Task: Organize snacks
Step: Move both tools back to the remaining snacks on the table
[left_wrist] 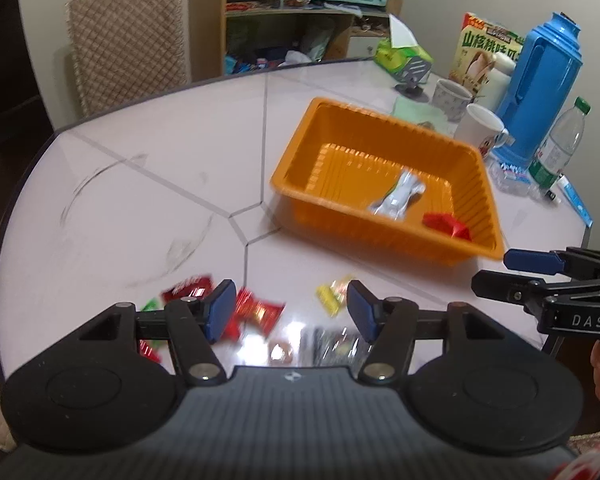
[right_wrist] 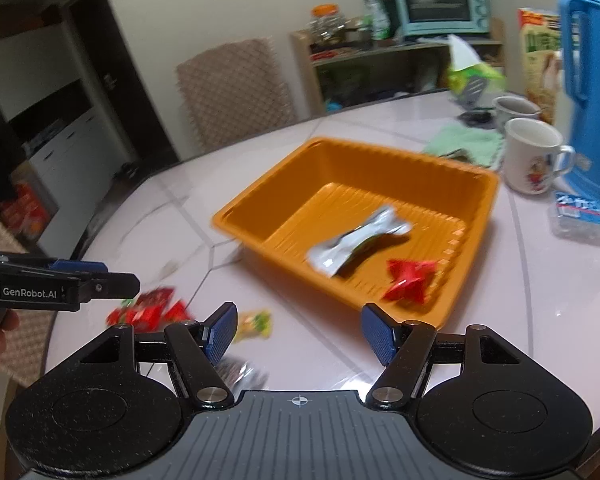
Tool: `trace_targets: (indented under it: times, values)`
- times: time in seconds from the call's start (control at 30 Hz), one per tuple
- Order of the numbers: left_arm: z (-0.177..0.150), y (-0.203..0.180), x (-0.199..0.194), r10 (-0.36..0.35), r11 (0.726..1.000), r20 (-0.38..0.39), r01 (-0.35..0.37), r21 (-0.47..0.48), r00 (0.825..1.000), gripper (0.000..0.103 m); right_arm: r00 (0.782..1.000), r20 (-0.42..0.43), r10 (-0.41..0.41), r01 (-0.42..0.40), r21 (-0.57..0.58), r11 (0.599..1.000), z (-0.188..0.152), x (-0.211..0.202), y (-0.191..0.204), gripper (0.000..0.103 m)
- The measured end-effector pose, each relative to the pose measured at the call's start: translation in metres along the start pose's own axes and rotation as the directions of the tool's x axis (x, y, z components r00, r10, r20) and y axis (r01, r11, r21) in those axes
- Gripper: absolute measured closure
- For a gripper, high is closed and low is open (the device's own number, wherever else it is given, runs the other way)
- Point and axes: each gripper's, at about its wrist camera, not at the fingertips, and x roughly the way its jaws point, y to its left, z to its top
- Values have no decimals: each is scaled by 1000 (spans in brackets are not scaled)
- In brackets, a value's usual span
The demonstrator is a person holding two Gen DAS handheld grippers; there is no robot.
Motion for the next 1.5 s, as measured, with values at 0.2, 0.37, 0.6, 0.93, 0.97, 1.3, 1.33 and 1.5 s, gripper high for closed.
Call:
trace_targets:
  times: [0.2, 0.37, 0.6, 0.93, 0.97, 1.3, 1.33, 1.5]
  values:
    - [-28, 12, -13, 33, 999, -16, -34, -24, 999, 45, 998, -45, 49, -51, -58, 997, -16, 9, 24, 35]
    - [-43, 20, -18, 46, 998, -32, -48, -48, 998, 45, 994, -82, 73, -80, -92, 993, -29, 19, 38, 35]
    - [-57, 30, -16, 70, 995, -61, -74, -71, 996, 45, 987, -121, 103, -121, -154, 981, -38, 34, 54, 35]
    - [-64, 41, -4, 77, 993, -100, -85, -83, 992, 45, 979, -168, 116, -153, -231, 961, -43, 59, 70, 35]
    - [-64, 42, -3, 78, 993, -102, -86, -84, 992, 45, 977, -173, 122, -162, -240, 957, -43, 62, 71, 35]
    - [-67, 52, 8, 94, 991, -126, -105, -80, 988, 44, 969, -210, 134, -199, -329, 923, -37, 94, 72, 35]
    - [-67, 53, 8, 94, 991, -128, -105, -80, 987, 44, 968, -214, 132, -201, -339, 919, -37, 97, 73, 35]
    - [-66, 58, 11, 93, 991, -135, -104, -80, 986, 44, 962, -240, 129, -215, -373, 903, -37, 114, 76, 35]
